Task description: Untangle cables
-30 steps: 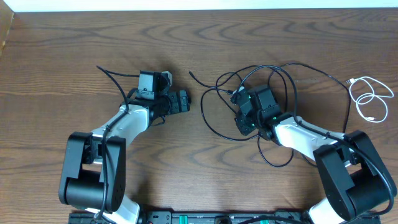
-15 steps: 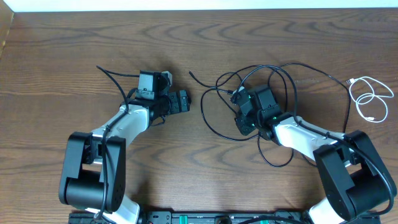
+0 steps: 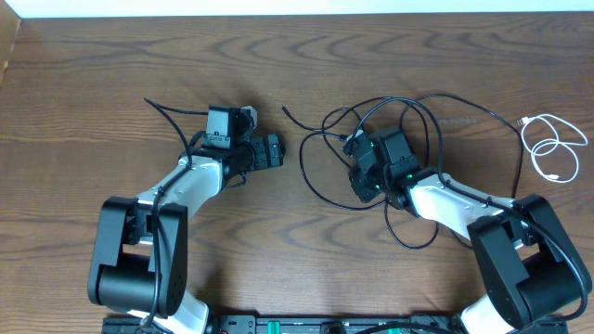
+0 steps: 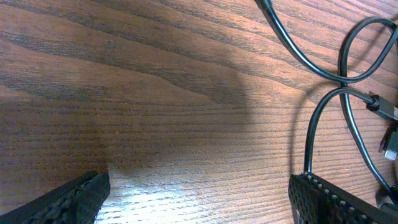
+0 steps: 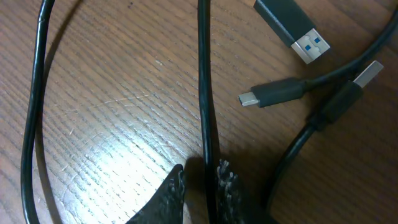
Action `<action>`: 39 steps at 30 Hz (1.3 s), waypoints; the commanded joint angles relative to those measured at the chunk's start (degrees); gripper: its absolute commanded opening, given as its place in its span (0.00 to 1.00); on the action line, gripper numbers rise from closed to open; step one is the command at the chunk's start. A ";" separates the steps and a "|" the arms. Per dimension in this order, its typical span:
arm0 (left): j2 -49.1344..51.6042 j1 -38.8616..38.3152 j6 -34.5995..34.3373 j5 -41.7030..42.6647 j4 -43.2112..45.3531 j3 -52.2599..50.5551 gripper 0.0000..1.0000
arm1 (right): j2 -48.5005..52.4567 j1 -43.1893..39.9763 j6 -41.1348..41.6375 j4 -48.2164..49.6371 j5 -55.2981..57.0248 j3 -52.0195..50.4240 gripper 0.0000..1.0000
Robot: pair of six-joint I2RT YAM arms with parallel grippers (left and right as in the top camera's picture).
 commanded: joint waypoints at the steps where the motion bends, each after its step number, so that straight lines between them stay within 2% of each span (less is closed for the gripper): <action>1: -0.37 0.07 -0.11 -0.20 0.02 -0.28 0.98 | 1.14 0.26 -0.35 -0.87 0.81 -0.55 0.15; 13: -0.37 0.07 -0.11 -0.20 0.02 -0.28 0.98 | 1.14 0.26 -0.35 -1.11 1.27 -0.55 0.14; 15: -0.39 0.07 -0.11 -0.17 0.02 -0.28 0.98 | 1.14 0.26 -0.35 -1.27 2.56 -0.55 0.09; 16: -0.37 0.07 -0.11 -0.20 0.02 -0.28 0.98 | 1.14 0.26 -0.35 -1.36 3.06 -0.55 0.02; 21: -0.37 0.07 -0.11 -0.20 0.02 -0.28 0.98 | 1.14 0.26 0.79 -1.42 3.30 -0.55 0.01; 25: -0.39 0.07 -0.11 -0.17 0.00 -0.28 0.98 | 0.22 0.09 3.17 -1.31 -2.29 -0.46 0.01; 31: -0.39 0.07 -0.11 -0.20 0.02 -0.28 0.98 | -8.09 -2.93 3.30 -4.37 -12.68 -0.39 0.01; 39: -0.37 0.07 -0.11 -0.17 0.02 -0.28 0.98 | -20.35 -8.00 3.63 -11.47 -21.09 -0.39 0.01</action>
